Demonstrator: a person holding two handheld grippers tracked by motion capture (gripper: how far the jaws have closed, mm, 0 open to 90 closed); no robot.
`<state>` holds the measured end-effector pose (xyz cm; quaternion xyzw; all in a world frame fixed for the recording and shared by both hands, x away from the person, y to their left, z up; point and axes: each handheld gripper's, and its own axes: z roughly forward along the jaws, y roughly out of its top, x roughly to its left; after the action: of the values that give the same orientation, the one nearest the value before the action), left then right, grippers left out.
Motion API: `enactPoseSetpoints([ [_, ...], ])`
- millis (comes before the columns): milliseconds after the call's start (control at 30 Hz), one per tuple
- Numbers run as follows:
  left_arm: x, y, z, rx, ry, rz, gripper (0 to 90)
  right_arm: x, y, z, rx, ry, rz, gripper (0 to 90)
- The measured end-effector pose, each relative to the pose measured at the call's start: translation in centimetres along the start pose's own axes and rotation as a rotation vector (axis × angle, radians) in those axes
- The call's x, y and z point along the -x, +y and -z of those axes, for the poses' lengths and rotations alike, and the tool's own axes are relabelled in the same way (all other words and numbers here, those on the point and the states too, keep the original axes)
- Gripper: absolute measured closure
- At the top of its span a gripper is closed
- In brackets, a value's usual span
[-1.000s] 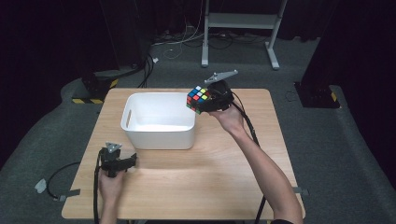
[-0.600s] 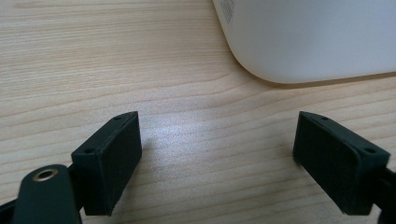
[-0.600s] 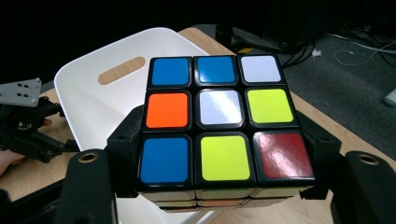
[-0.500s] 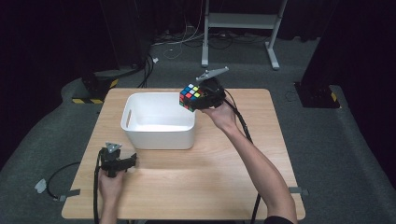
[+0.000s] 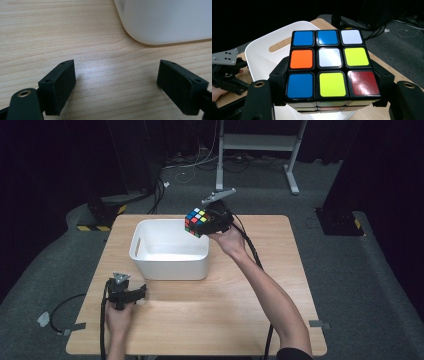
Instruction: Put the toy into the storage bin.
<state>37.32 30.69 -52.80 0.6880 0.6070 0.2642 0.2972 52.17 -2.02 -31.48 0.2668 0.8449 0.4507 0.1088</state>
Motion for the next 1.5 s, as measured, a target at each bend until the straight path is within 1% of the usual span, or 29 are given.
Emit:
enactPoseSetpoints([
  [33,0.0,0.0,0.0,0.0,0.0,0.0,15.6,-0.1,0.1,-0.3,-0.001,0.002,0.007,33.6],
  [400,0.0,0.0,0.0,0.0,0.0,0.0,15.6,-0.8,0.8,-1.4,-0.004,0.022,0.012,33.6],
  [500,0.0,0.0,0.0,0.0,0.0,0.0,15.6,-1.1,0.9,-1.9,-0.015,0.025,0.015,33.6],
  [600,0.0,0.0,0.0,0.0,0.0,0.0,15.6,-1.1,0.9,-2.3,-0.018,0.025,0.018,33.6],
  [900,0.0,0.0,0.0,0.0,0.0,0.0,15.6,-1.1,1.2,-2.7,-0.013,0.03,0.003,33.6],
  [1033,0.0,0.0,0.0,-0.001,0.0,-0.001,15.6,-1.1,1.1,-3.0,-0.021,0.023,0.009,33.6],
  [1500,0.0,0.0,0.0,0.0,0.0,0.0,15.6,-1.1,1.1,-3.7,-0.029,0.026,0.012,33.6],
])
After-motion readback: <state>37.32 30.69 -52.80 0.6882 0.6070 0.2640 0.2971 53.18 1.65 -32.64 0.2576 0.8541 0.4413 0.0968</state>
